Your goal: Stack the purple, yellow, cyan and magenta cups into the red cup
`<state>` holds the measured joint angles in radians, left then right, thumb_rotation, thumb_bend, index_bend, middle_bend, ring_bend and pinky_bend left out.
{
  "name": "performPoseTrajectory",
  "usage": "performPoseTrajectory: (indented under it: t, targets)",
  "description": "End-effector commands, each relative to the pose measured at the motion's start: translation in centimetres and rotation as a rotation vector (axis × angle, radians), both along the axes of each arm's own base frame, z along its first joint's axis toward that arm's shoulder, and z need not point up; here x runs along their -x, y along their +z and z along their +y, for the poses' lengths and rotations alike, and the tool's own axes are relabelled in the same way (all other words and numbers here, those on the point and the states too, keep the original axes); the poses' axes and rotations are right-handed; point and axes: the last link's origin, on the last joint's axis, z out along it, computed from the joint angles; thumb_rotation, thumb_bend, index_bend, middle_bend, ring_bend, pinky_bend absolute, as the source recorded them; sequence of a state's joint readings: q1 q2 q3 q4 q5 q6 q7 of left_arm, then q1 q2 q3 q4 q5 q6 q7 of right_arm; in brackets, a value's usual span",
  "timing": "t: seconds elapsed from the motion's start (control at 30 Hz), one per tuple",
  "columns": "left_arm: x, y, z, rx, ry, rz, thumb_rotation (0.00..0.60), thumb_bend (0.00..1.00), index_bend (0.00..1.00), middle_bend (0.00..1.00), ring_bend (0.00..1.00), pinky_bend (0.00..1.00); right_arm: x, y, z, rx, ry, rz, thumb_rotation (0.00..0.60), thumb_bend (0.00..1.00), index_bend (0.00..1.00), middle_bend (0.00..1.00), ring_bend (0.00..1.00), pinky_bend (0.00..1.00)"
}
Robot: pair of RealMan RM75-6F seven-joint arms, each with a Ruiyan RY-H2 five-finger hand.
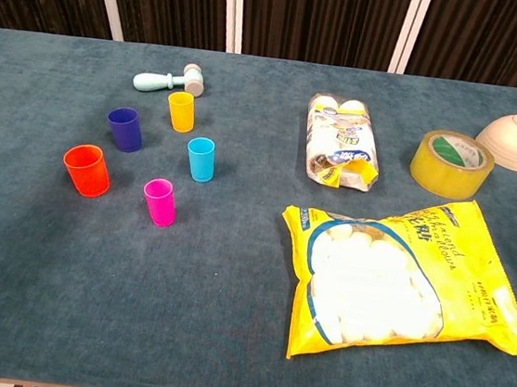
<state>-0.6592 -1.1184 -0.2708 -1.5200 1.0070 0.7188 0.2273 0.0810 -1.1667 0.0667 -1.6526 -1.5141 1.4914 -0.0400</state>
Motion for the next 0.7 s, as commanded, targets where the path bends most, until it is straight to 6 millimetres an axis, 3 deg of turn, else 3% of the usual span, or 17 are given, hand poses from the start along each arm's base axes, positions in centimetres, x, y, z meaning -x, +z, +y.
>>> performPoseTrajectory:
  t: [0.03,0.37,0.7]
  targets:
    - [-0.9,-2.3,1.6,0.049,0.01,0.028,0.6,0.18,0.1,0.09,0.0,0.0,0.0,0.0,0.0,0.001,-0.001,0.001,0.6,0.32,0.11,0.04,0.1,0.0]
    - [-2.7,-6.8,3.6,0.098,0.039,0.071,0.6,0.18,0.12,0.09,0.0,0.0,0.2,0.1,-0.1,0.004,-0.006,0.003,0.6,0.32,0.11,0.04,0.1,0.0]
    - [-3.6,-9.9,3.9,0.124,0.032,0.144,0.6,0.2,0.19,0.09,0.0,0.0,0.3,0.2,-0.2,0.01,-0.013,-0.002,0.6,0.32,0.11,0.04,0.1,0.0]
